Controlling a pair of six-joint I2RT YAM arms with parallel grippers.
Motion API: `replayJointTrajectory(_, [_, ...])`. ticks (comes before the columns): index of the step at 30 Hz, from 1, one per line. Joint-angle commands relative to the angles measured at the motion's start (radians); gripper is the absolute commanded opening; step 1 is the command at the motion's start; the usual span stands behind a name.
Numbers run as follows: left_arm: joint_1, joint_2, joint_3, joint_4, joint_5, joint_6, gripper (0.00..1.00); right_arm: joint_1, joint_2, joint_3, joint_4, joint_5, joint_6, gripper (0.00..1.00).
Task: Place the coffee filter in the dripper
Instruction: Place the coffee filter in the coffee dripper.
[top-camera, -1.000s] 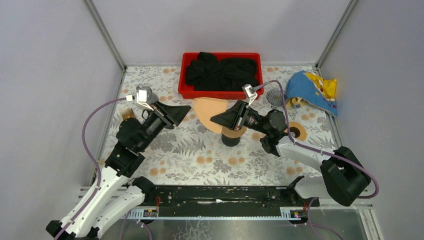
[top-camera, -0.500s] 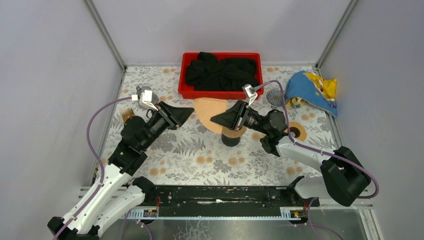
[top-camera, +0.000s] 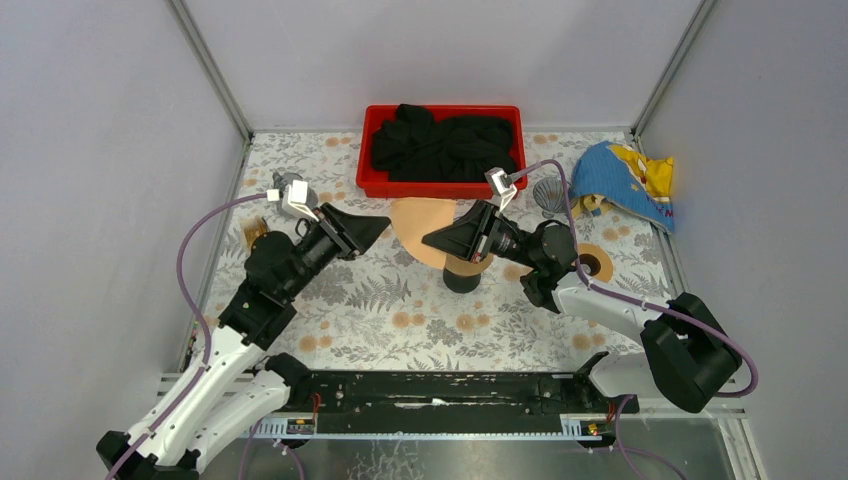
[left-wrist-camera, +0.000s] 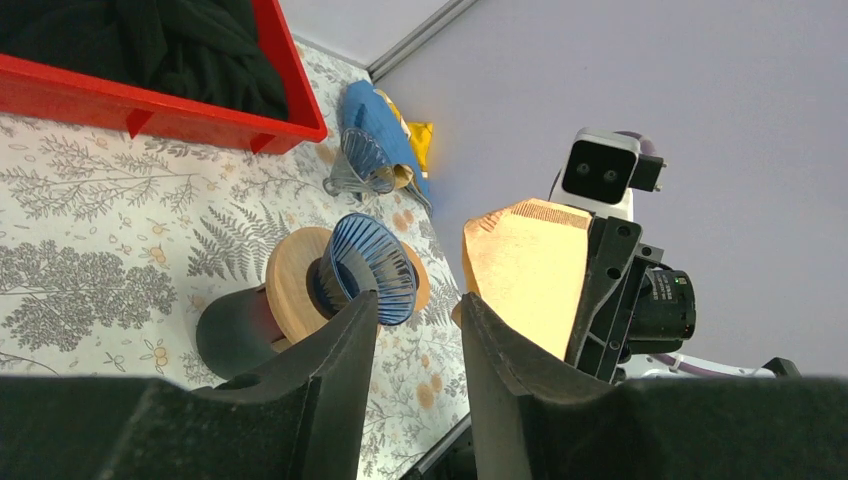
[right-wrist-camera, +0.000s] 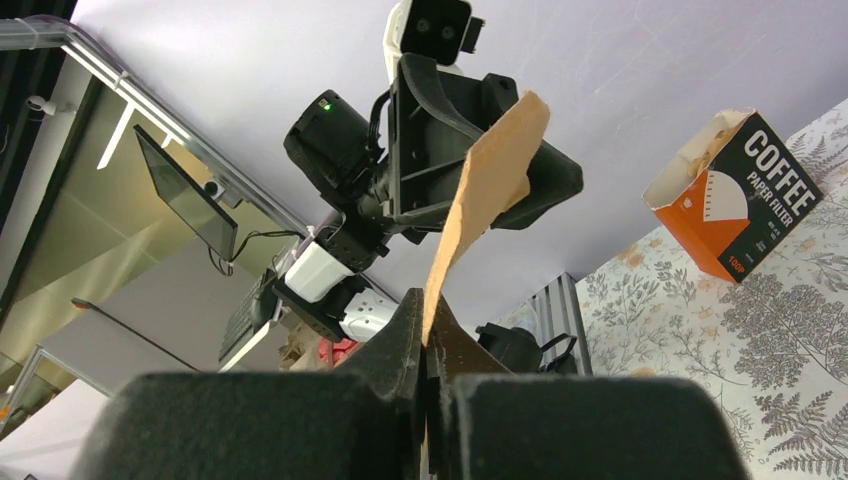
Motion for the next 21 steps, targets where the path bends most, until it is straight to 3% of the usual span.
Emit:
replayJointTrajectory(1, [0.005, 0.011, -0.025, 0.083, 0.059, -0.027, 0.44, 0.005, -0.002, 0.01, 0.086, -0.021, 0.014, 0.0])
replayJointTrajectory(21, [0.005, 0.0, -0.073, 0.226, 0.162, -0.126, 0.51, 0.005, 0.008, 0.012, 0.054, -0.024, -0.006, 0.0])
